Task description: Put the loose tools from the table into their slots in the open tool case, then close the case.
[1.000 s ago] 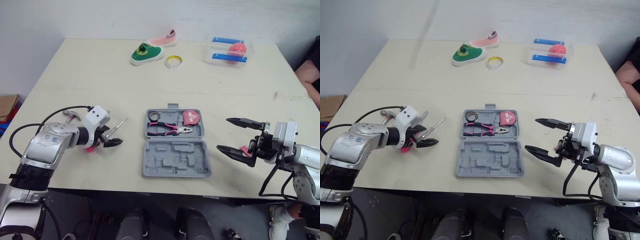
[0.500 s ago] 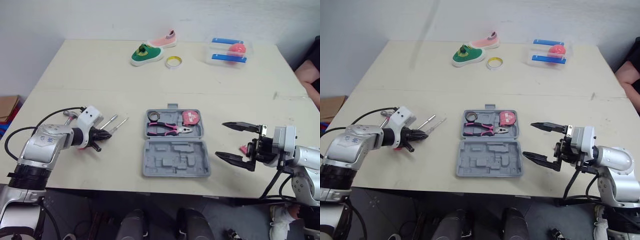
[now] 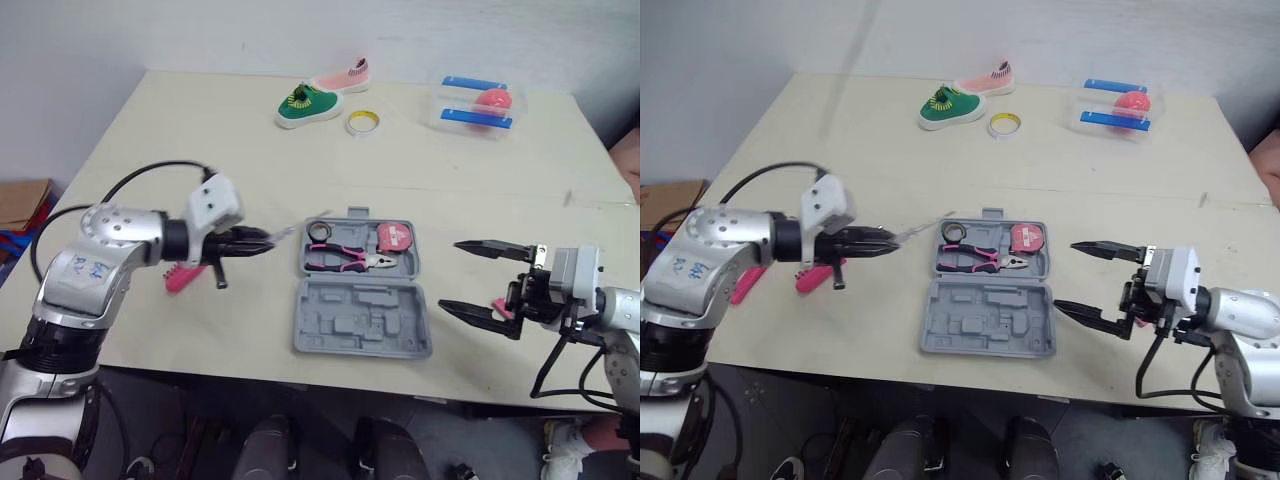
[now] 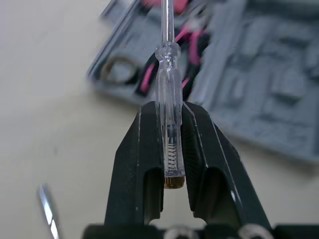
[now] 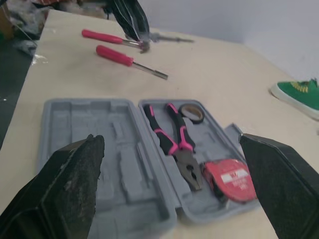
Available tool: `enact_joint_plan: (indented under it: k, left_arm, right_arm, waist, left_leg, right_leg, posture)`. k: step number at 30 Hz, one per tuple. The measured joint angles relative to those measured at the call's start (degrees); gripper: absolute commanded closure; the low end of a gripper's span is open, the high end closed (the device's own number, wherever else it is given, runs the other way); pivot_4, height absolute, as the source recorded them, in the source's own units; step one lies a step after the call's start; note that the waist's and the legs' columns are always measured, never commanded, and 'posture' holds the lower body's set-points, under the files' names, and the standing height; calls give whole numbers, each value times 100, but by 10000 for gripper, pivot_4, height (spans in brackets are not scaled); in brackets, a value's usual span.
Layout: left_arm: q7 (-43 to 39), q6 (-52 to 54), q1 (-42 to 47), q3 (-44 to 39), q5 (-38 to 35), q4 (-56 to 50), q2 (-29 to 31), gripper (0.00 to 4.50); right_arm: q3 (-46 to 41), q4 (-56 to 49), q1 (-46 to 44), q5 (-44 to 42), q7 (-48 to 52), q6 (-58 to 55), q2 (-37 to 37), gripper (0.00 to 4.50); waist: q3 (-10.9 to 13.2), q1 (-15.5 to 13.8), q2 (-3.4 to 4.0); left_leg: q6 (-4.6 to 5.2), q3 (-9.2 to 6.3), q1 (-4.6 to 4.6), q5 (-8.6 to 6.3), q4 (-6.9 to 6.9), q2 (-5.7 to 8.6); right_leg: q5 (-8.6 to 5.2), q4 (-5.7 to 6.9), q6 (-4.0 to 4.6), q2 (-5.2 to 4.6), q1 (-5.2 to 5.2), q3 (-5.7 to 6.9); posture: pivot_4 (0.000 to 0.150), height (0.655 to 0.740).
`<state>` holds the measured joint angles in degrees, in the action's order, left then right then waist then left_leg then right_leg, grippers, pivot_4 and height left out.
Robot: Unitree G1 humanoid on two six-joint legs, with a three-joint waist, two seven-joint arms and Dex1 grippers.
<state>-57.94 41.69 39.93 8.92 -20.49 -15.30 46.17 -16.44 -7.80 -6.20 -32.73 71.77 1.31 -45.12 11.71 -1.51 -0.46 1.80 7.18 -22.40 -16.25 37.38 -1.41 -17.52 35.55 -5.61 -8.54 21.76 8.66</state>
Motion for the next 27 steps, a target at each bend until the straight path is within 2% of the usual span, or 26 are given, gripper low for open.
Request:
enact_joint_plan:
  k: [5,12,27]
  left_arm:
    - [5,423,519,1277,499,21,-406,44565]
    - [75,513,1012,2196,1271,205,-668,44565]
    - [7,268,1142,2674,2163,674,-1009,44565]
  right_arm:
    - [24,286,55,79,50,113,23,0]
    - [42,225,220,109,23,149,98,0]
    - [39,-1,328,109,-105,122,106,0]
  waist:
    - [7,16,-11]
    - [7,10,-11]
    - [7,10,-11]
  left_leg:
    - [-3,10,1,3,6,-8]
    - [-6,11,3,8,8,-13]
    - [4,8,-9,2,36,-14]
  right_leg:
    - [1,-1,-3,9,15,6]
    - [1,6,-2,10,18,-11]
    - [1,12,-2,6,19,-23]
  posture:
    - [1500,7400]
    - [1500,7400]
    - [1500,7400]
